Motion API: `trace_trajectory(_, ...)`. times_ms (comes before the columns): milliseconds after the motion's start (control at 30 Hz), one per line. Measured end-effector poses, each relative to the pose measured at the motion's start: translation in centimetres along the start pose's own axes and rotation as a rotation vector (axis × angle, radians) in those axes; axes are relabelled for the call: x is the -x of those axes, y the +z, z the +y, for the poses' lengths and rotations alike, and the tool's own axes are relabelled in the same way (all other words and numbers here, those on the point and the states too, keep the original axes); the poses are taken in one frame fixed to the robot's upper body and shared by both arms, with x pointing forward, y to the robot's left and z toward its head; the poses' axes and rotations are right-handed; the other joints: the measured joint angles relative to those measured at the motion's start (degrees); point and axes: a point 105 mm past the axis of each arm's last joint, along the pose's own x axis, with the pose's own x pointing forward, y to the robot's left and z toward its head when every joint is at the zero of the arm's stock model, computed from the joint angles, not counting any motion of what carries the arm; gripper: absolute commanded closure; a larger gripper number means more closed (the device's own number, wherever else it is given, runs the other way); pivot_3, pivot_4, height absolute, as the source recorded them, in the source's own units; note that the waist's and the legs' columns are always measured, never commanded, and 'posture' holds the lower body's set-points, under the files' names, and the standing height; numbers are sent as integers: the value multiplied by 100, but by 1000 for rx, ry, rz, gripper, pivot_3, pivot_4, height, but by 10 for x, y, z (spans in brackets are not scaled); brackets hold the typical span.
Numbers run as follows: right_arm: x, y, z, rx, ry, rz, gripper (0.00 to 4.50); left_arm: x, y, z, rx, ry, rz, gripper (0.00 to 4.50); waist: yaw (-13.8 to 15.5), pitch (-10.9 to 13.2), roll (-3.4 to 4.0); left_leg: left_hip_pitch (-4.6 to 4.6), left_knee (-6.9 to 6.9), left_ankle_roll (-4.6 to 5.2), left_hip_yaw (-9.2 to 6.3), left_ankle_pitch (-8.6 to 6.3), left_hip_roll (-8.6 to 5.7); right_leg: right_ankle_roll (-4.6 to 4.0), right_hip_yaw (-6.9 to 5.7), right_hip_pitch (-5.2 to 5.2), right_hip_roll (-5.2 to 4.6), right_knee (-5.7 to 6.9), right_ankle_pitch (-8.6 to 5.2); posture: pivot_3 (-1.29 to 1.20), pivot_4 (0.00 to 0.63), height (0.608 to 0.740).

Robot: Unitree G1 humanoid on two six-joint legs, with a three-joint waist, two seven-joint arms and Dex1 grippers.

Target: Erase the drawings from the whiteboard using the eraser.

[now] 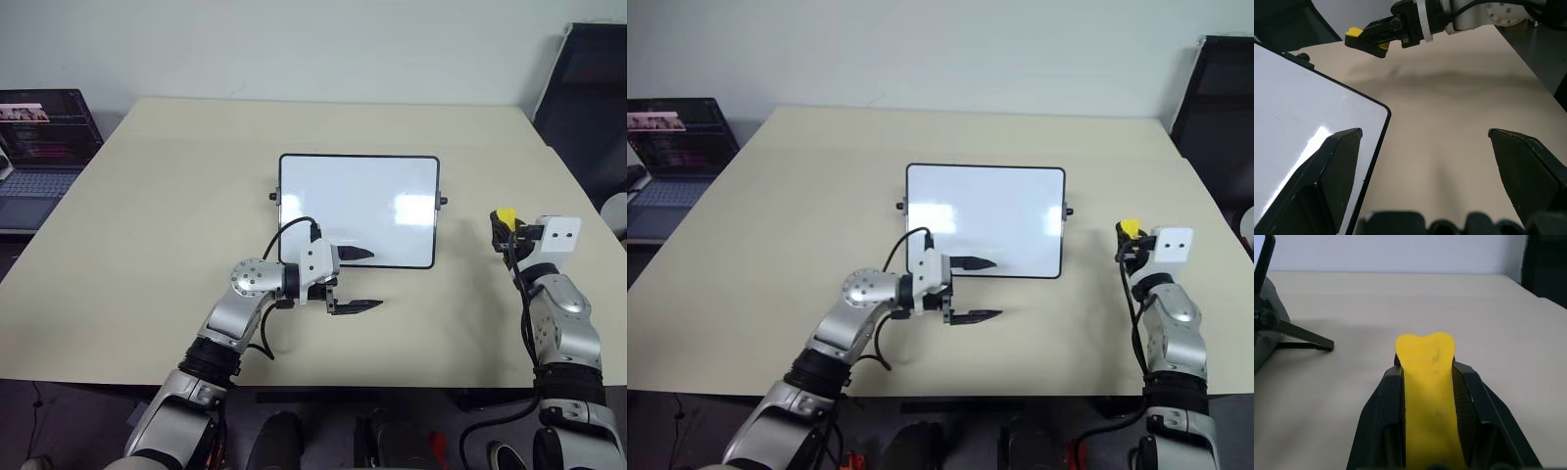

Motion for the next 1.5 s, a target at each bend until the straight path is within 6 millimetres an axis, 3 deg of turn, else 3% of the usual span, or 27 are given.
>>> trace_trajectory(333,-6,-23,-9,67,5,50,3542,2,-2,1,8,1,14,0,-3,0,0,3,0,0,2,0,0,-1,4,1,0,1,0,0,150,740)
trace_trajectory(1467,-9,-26,-16,112,9,65,3542,2,-2,1,10,1,17,0,-5,0,0,6,0,-1,3,0,0,-1,6,3,-2,2,1,0,150,740)
trace_trajectory(1500,-9,-27,-17,108,5,74,3192,2,-2,1,10,1,17,0,-5,0,0,6,0,-1,3,0,0,-1,6,3,-1,2,1,0,150,740)
